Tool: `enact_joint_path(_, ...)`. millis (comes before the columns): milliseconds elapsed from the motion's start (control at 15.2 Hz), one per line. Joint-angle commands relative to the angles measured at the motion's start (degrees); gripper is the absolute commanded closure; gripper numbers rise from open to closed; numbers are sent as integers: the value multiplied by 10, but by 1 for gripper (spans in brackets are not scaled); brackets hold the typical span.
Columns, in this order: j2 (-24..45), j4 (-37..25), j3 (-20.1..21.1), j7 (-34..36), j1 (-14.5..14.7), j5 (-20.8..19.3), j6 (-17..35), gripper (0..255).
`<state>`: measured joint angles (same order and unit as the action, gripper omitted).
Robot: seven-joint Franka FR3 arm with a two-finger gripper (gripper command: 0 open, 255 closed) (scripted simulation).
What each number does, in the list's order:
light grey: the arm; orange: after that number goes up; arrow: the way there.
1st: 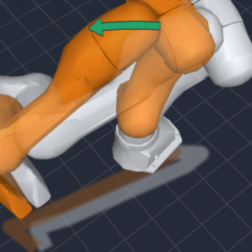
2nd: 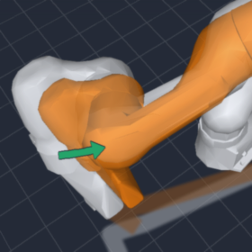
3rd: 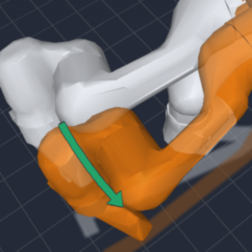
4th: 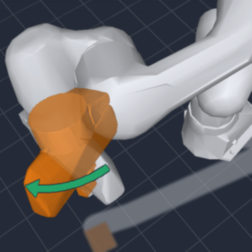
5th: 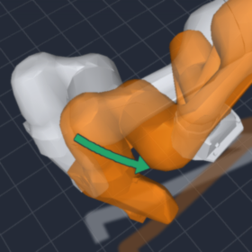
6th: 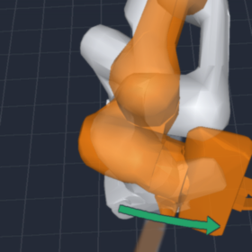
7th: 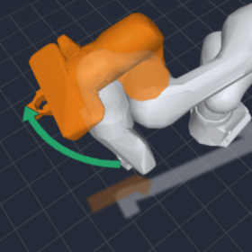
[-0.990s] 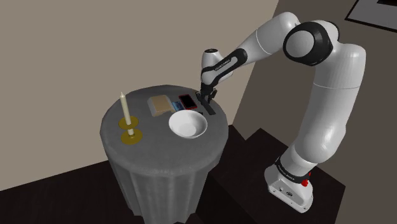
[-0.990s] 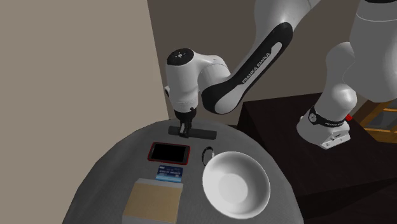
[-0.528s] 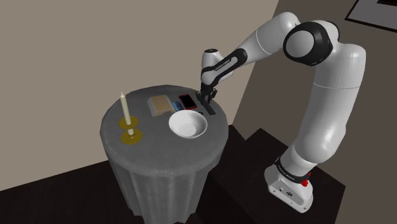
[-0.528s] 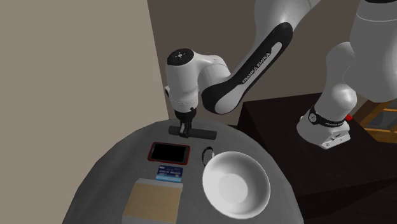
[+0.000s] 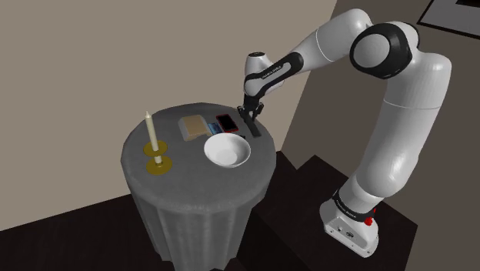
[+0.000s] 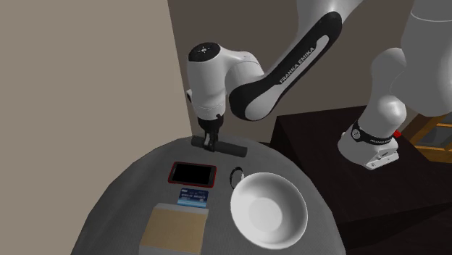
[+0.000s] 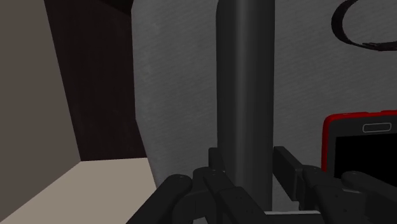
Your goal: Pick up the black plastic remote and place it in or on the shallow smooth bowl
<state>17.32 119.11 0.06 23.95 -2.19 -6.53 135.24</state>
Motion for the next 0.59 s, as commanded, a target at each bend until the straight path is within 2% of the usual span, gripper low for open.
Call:
enact_joint_path(0,-11,-2,0,-3,-1,1,-14,255)
enact_joint_path(528,-49,-19,2,-9,-1,6,-67,255)
